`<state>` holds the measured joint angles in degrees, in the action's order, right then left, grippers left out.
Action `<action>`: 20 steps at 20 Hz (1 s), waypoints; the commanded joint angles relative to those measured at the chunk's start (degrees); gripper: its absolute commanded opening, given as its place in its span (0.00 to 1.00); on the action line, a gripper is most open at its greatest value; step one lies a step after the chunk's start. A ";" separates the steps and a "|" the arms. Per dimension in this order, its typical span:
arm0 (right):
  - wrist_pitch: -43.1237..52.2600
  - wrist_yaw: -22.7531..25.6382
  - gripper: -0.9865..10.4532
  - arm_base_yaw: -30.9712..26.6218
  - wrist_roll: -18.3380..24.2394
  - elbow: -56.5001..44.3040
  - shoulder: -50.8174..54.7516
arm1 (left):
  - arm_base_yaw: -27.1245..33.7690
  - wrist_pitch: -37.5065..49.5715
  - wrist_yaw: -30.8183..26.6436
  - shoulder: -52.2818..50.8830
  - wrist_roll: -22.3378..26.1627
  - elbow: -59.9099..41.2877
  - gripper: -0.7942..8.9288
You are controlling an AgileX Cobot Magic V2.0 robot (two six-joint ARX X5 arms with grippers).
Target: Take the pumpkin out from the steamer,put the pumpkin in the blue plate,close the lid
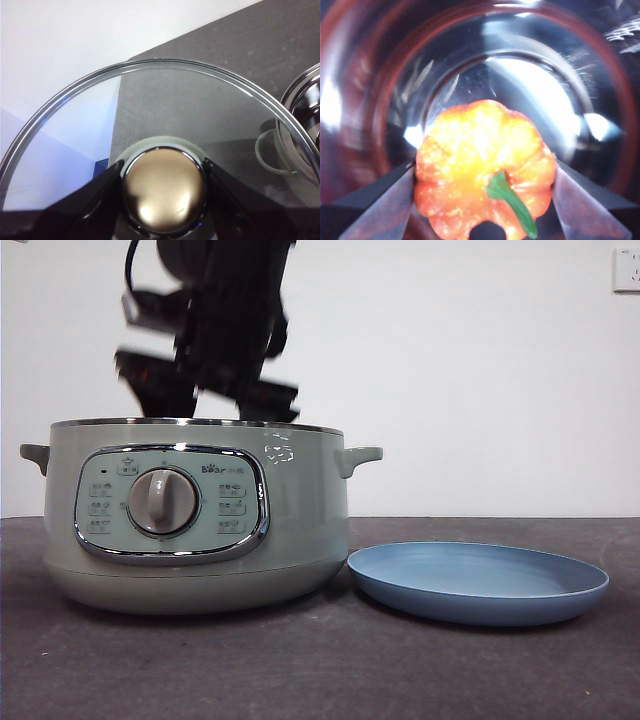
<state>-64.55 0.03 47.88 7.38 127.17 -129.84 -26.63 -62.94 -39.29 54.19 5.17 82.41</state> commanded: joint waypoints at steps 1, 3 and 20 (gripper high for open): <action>-2.51 0.13 0.08 -2.34 0.26 0.07 6.27 | 0.07 1.86 -0.74 -0.55 0.81 0.59 0.07; -6.73 0.13 0.08 -5.88 -0.50 0.07 12.13 | 0.07 1.86 -0.74 -0.55 0.81 0.59 0.07; 7.65 4.35 0.08 -22.49 -9.51 -50.71 47.47 | 0.04 2.03 3.74 -0.55 0.42 0.59 0.07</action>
<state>-57.82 4.49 25.23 -1.19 78.28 -81.80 -26.63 -62.94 -34.79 54.19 5.15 82.41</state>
